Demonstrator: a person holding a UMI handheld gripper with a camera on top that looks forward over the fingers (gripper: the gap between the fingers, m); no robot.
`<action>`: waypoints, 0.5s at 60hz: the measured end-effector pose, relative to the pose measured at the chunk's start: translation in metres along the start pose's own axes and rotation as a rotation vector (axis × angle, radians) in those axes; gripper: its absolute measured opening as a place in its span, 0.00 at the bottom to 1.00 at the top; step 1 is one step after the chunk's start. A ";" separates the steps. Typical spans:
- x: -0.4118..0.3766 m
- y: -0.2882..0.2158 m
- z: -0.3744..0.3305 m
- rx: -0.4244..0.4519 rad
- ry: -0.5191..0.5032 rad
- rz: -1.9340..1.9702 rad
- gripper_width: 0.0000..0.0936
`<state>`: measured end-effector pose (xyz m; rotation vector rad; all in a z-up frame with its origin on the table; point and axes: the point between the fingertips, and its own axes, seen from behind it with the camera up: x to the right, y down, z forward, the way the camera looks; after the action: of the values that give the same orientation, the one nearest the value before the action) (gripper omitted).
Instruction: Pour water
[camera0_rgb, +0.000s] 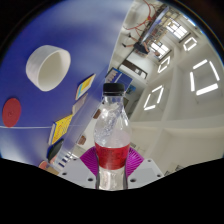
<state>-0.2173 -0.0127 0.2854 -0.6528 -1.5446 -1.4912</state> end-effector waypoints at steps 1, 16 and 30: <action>0.009 0.007 0.000 -0.007 0.009 0.065 0.32; 0.065 0.081 -0.021 -0.065 0.014 1.318 0.33; -0.035 0.051 -0.036 -0.137 -0.120 1.934 0.32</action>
<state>-0.1491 -0.0338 0.2783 -1.5954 -0.2719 -0.0086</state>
